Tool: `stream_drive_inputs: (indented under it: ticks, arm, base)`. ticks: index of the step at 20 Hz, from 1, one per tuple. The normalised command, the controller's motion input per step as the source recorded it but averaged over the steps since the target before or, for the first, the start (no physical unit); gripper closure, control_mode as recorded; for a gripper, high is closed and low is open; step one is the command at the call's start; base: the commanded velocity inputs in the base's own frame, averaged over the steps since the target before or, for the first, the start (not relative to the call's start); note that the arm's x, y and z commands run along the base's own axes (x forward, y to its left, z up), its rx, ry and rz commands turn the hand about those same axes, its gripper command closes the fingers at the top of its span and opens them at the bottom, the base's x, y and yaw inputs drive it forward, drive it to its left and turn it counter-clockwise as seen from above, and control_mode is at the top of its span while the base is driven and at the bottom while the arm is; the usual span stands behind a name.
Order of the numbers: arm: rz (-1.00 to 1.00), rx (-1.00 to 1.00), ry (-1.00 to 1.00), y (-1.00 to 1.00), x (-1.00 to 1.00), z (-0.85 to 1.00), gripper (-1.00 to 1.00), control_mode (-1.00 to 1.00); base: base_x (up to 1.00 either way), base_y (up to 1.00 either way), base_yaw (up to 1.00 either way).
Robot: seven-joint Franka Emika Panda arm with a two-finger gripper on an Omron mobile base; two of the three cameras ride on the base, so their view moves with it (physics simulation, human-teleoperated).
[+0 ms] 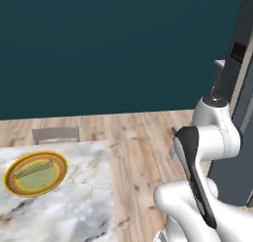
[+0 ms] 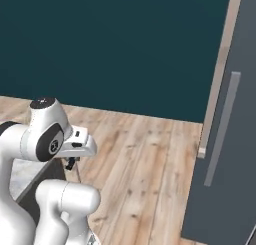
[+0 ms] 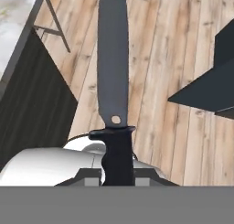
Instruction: Retrieve the butter from the fridge and place it on a plate on the dining table. Then retrieve the butter knife by the fridge and place it near the plate.
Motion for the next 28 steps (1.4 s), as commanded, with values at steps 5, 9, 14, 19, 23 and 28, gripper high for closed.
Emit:
stream_drive_inputs:
  ticks: [5, 9, 14, 19, 23, 28]
  arm:
    - [0.0, 0.0, 0.0, 0.0, 0.0, 0.0, 1.0, 1.0]
    - [0.0, 0.0, 0.0, 0.0, 0.0, 0.0, 1.0, 1.0]
    - [0.0, 0.0, 0.0, 0.0, 0.0, 0.0, 1.0, 1.0]
    - [0.0, 0.0, 0.0, 0.0, 0.0, 0.0, 1.0, 1.0]
    - [0.0, 0.0, 0.0, 0.0, 0.0, 0.0, 1.0, 1.0]
    - [0.0, 0.0, 0.0, 0.0, 0.0, 0.0, 1.0, 1.0]
  base:
    - [0.91, 0.2, -0.2]
    - [0.84, 0.28, -0.16]
    - [0.83, 0.37, -0.17]
    - [0.91, 0.38, -0.21]
    - [1.0, 0.04, -0.09]
    - [0.85, -0.36, 0.03]
